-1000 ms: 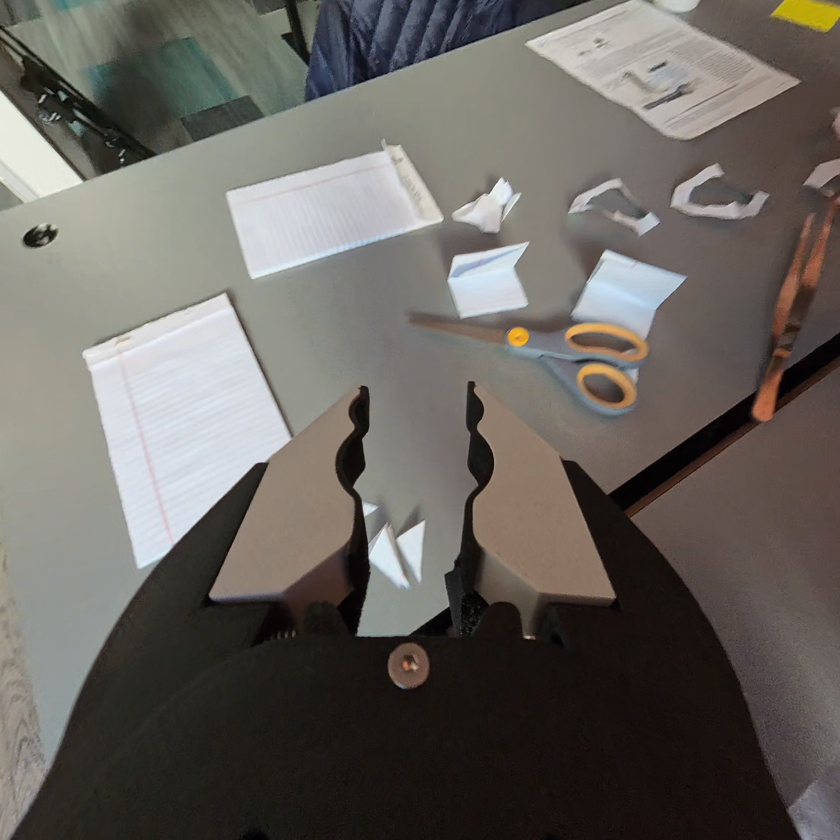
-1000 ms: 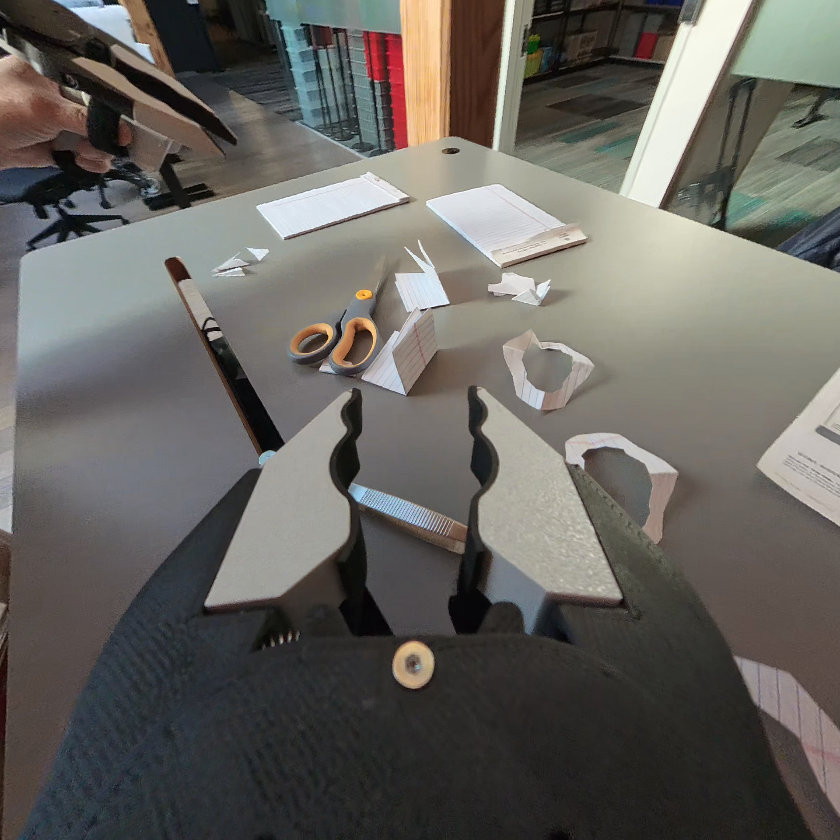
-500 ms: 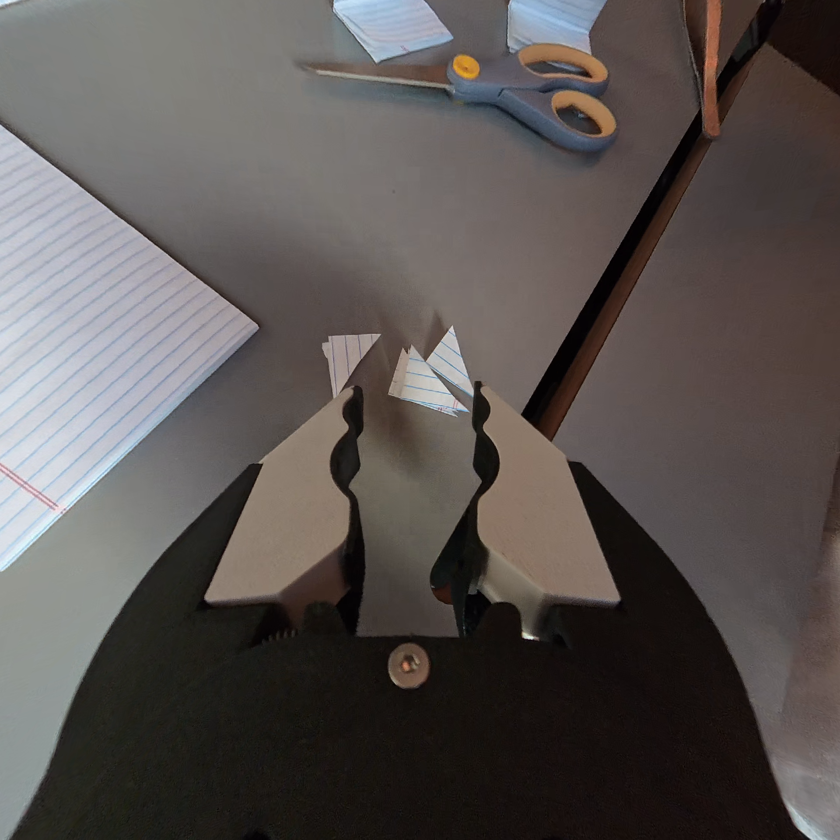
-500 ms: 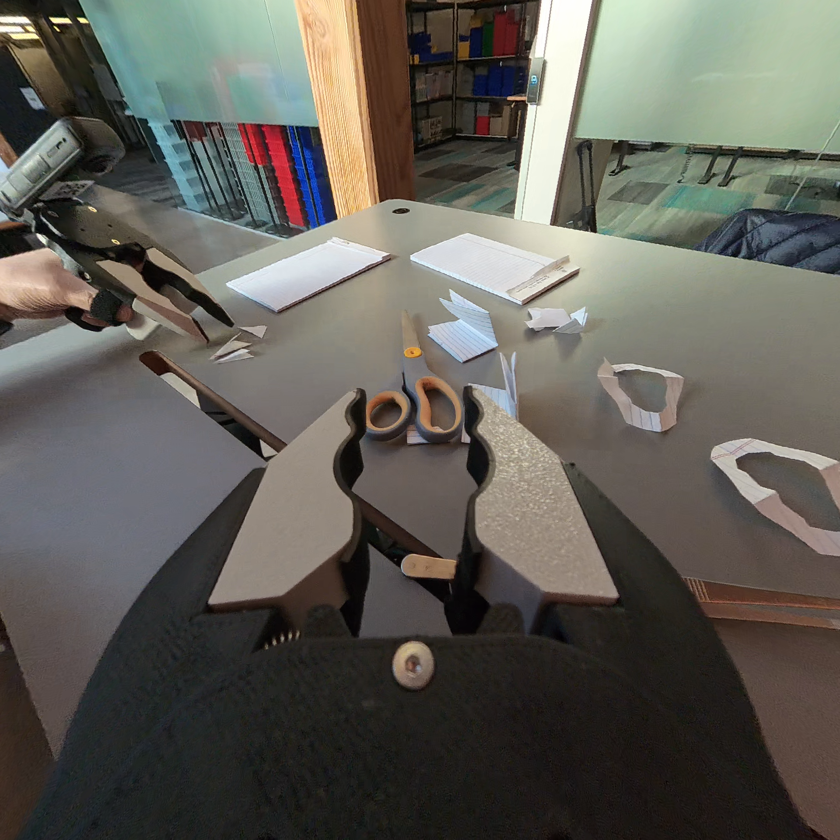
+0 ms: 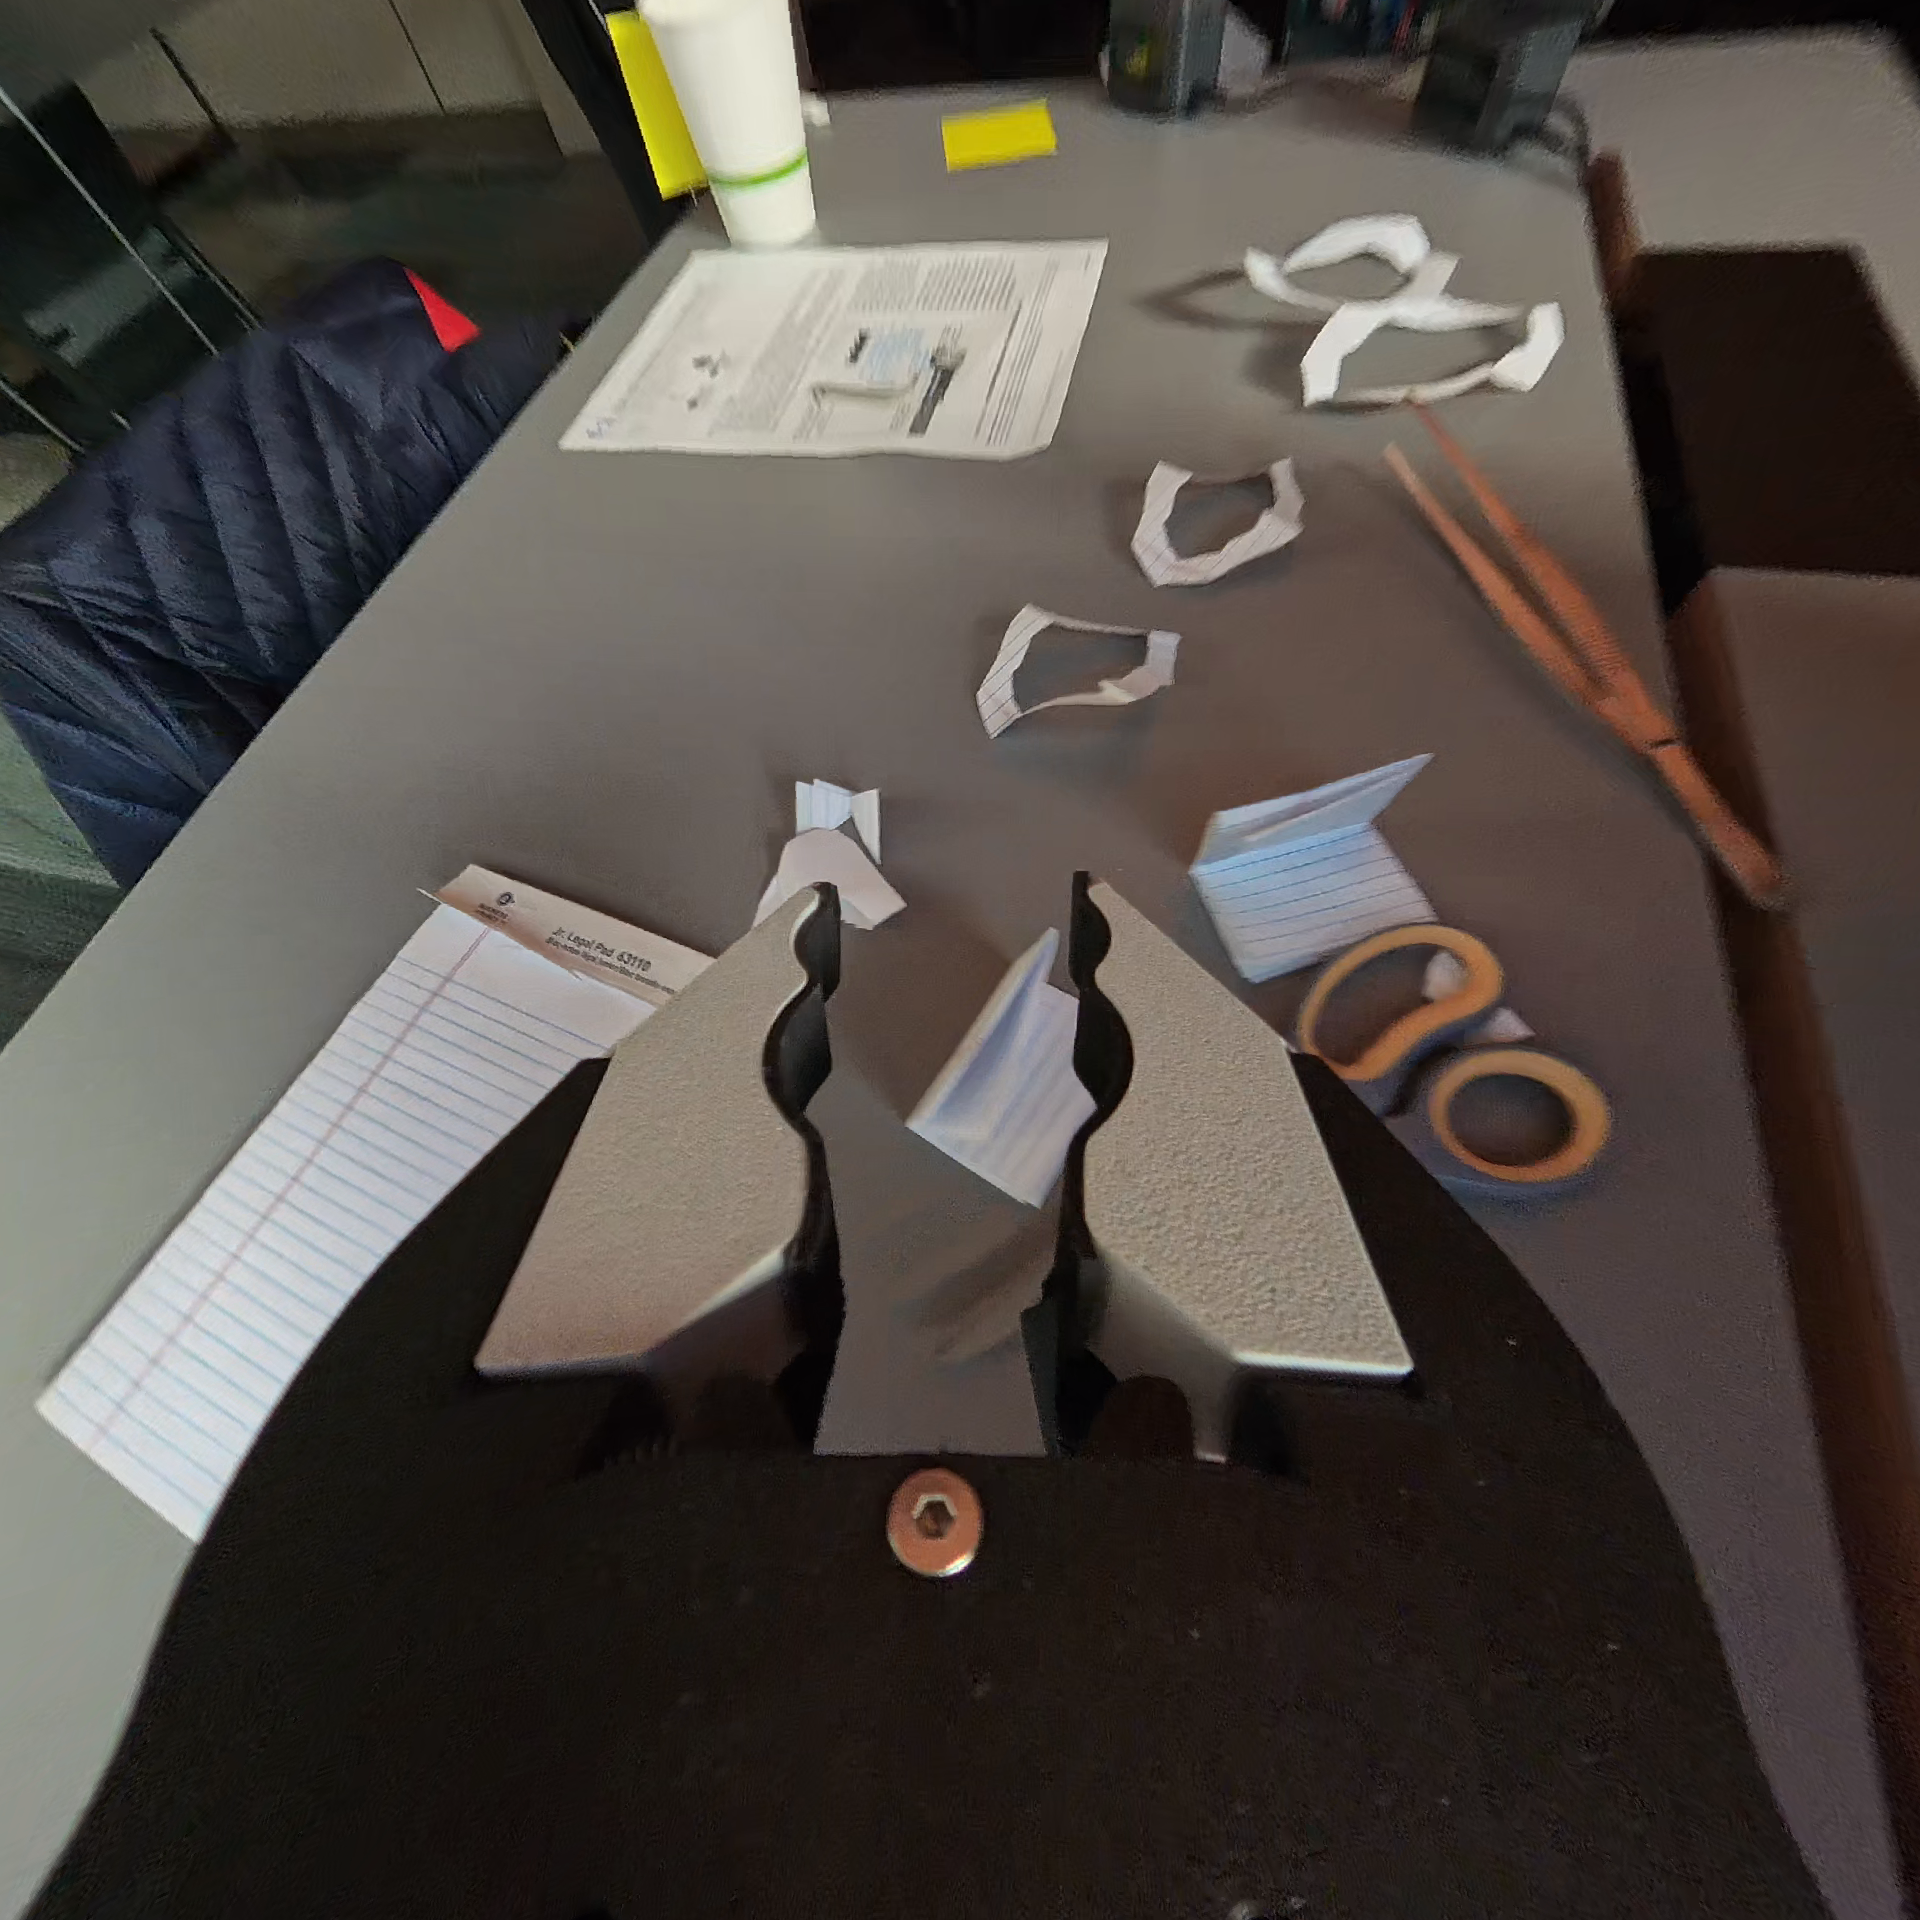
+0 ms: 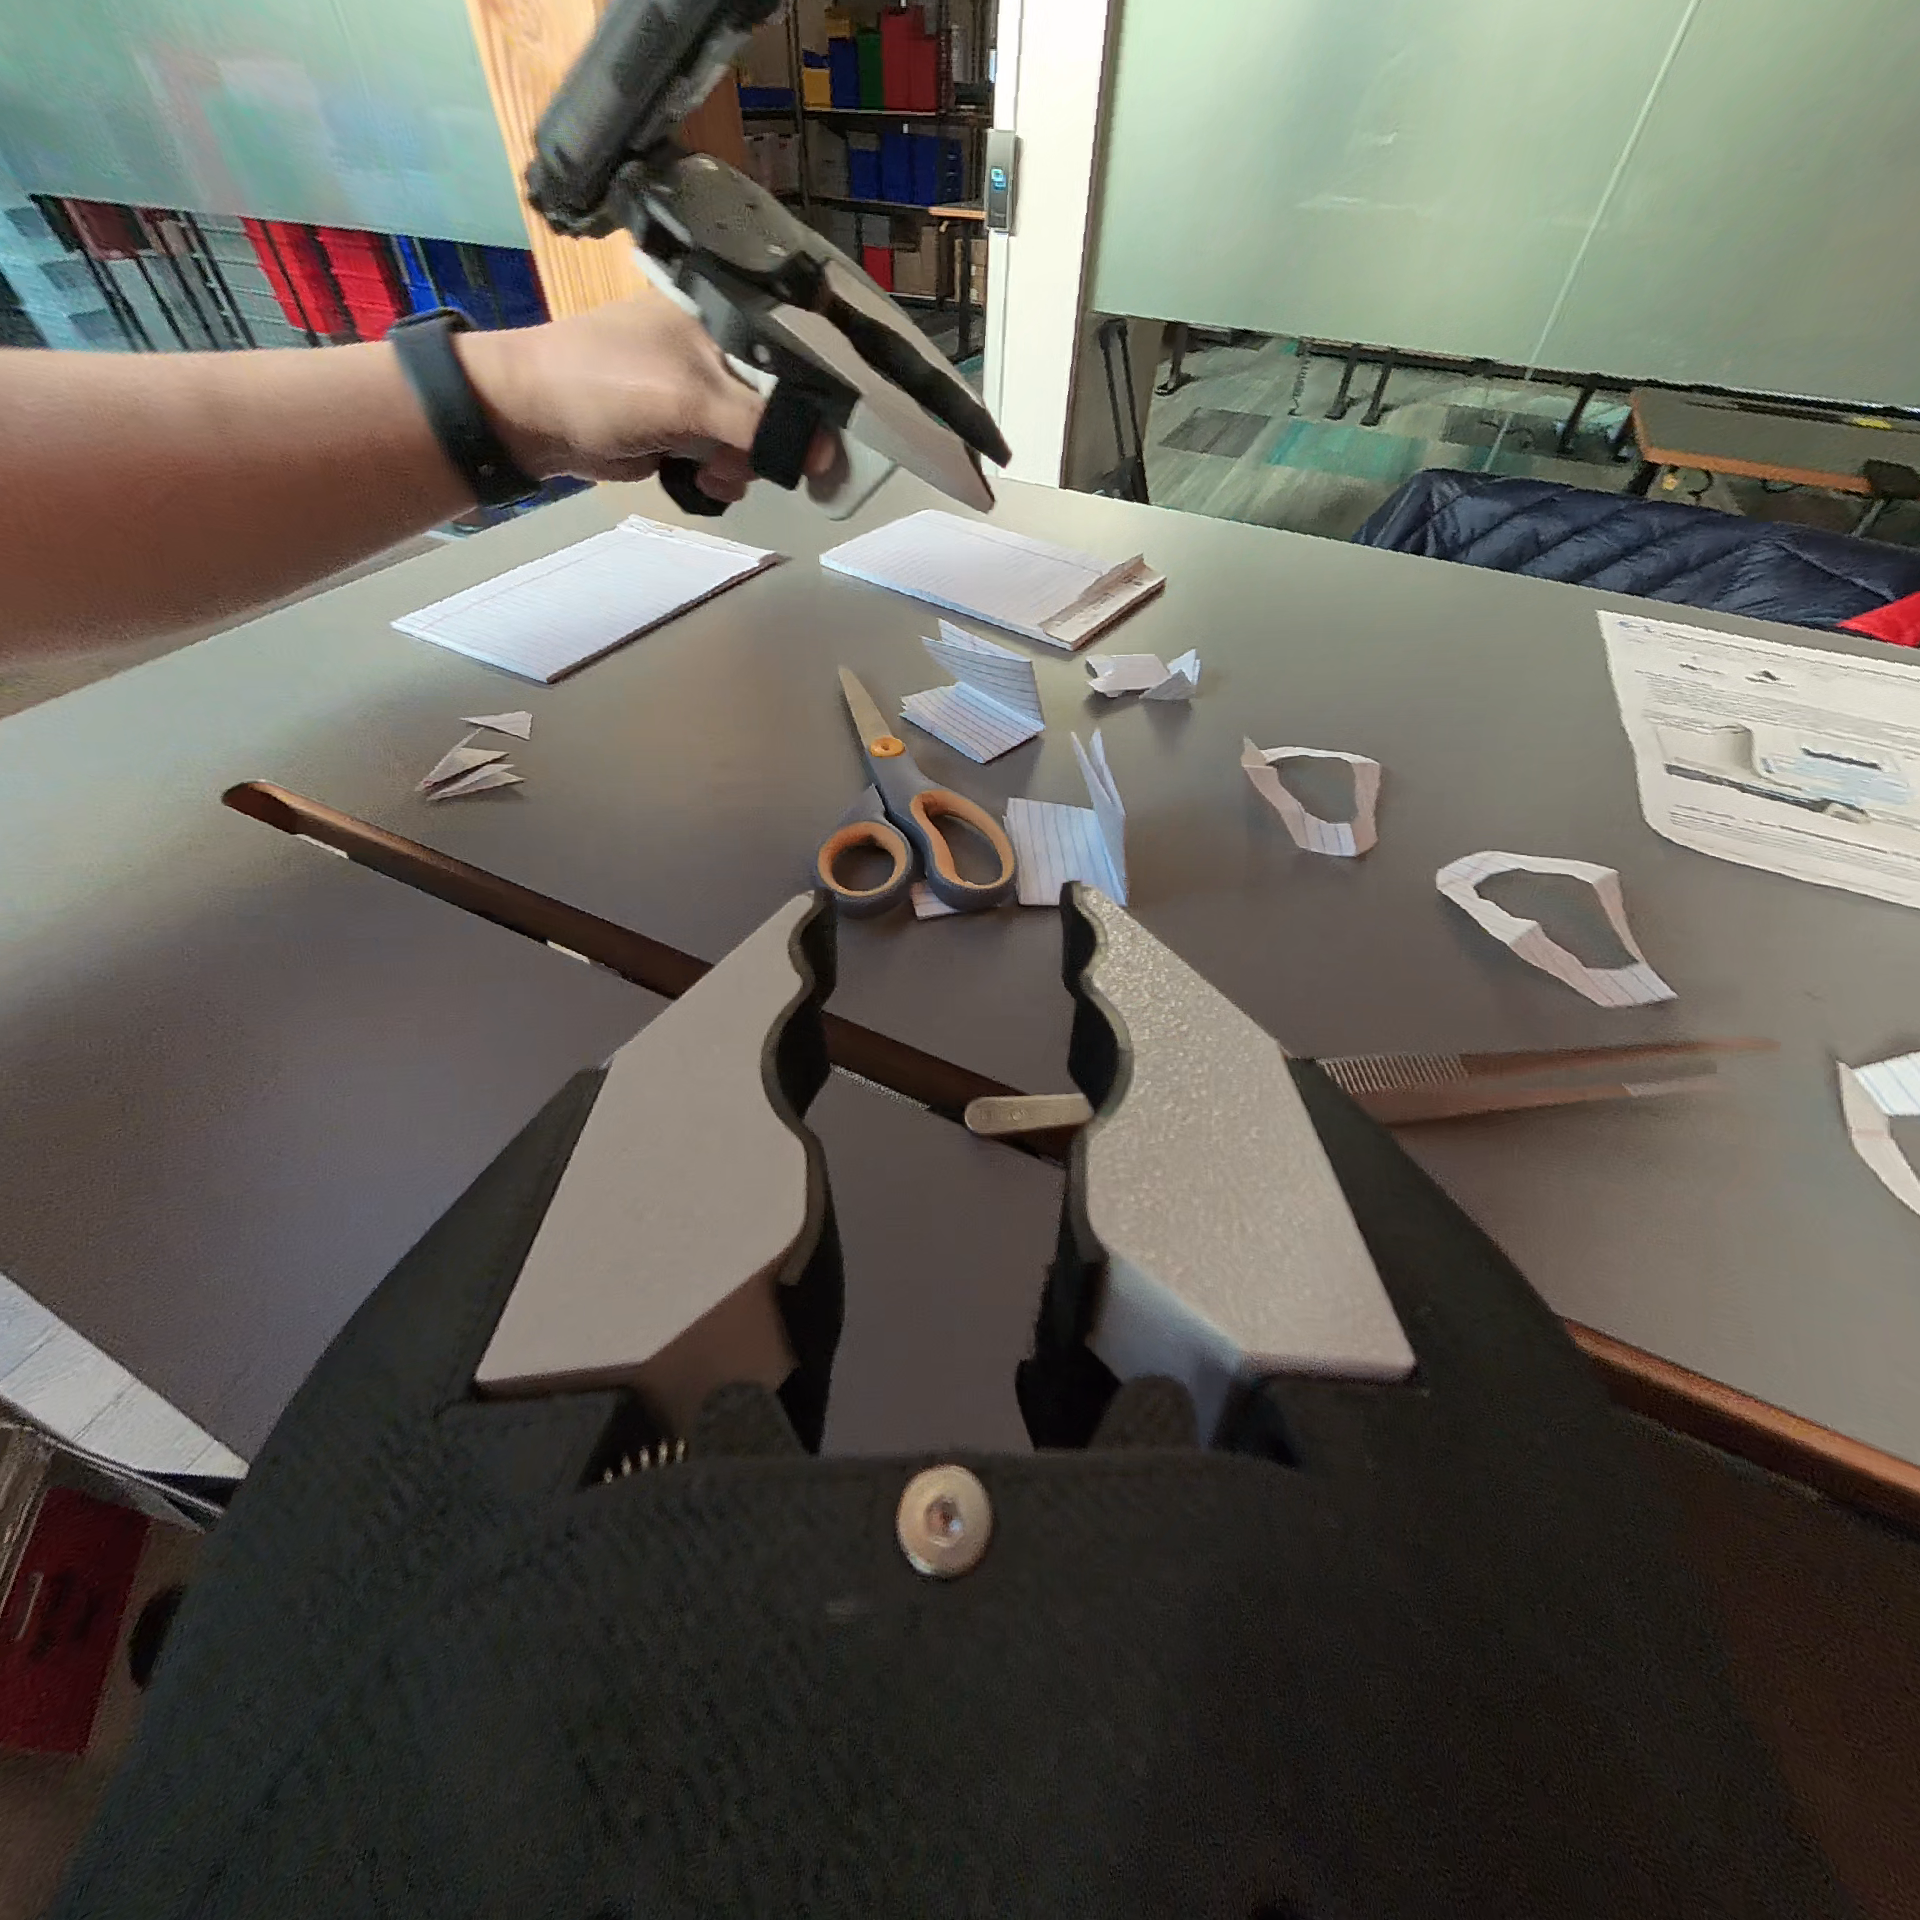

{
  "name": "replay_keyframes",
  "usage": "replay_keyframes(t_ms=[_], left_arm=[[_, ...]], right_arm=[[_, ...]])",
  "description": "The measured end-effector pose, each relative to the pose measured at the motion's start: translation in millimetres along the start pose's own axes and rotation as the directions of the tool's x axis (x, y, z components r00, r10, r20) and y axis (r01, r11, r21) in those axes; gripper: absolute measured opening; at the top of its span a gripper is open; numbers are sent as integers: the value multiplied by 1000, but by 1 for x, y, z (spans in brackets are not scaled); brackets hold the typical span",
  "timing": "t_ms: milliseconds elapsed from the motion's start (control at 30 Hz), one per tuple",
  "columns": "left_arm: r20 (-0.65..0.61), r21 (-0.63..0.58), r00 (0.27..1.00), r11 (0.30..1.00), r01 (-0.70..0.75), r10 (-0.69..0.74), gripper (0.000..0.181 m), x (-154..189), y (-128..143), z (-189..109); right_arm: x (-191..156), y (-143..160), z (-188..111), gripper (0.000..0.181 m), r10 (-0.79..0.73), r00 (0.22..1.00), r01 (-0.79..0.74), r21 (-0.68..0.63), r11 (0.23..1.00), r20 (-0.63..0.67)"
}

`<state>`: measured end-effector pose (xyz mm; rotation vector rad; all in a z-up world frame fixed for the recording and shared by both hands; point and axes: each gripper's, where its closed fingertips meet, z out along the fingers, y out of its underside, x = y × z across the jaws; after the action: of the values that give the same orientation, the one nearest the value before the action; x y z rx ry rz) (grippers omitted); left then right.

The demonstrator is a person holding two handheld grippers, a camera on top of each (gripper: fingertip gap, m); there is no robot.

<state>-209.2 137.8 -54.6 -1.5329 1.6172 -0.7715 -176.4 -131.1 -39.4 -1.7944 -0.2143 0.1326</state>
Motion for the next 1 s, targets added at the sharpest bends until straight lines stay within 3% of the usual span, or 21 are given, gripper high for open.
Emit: replay_keyframes(t_ms=[100,200,367,467,567,600,767,1000], left_arm=[[-59,-211,998,977,-23,11,48,-22,17,62],[-120,-303,993,952,-37,0,54,-29,31,96],[-148,-419,989,906,-53,-11,62,-39,59,120],[-169,-414,984,910,-18,-58,53,-40,58,124],[-174,-420,985,905,-72,-2,43,-41,58,125],[-179,-425,984,902,-78,0,33,-40,58,124],[-169,-442,985,895,-60,-18,20,-39,53,121],[-137,-351,990,936,-23,-28,5,-33,21,102]], right_arm=[[12,4,-34,42,0,996,1,3,1000,-92],[29,13,-77,43,14,978,-15,-5,1000,-206],[51,29,-148,42,94,925,-95,16,995,-369],[58,32,-180,43,118,889,-112,40,993,-443],[67,34,-202,43,120,861,-115,40,993,-495],[71,34,-208,43,120,854,-115,41,993,-507],[93,31,-215,42,120,841,-110,50,993,-527],[118,31,-186,42,137,883,-125,57,991,-448]])
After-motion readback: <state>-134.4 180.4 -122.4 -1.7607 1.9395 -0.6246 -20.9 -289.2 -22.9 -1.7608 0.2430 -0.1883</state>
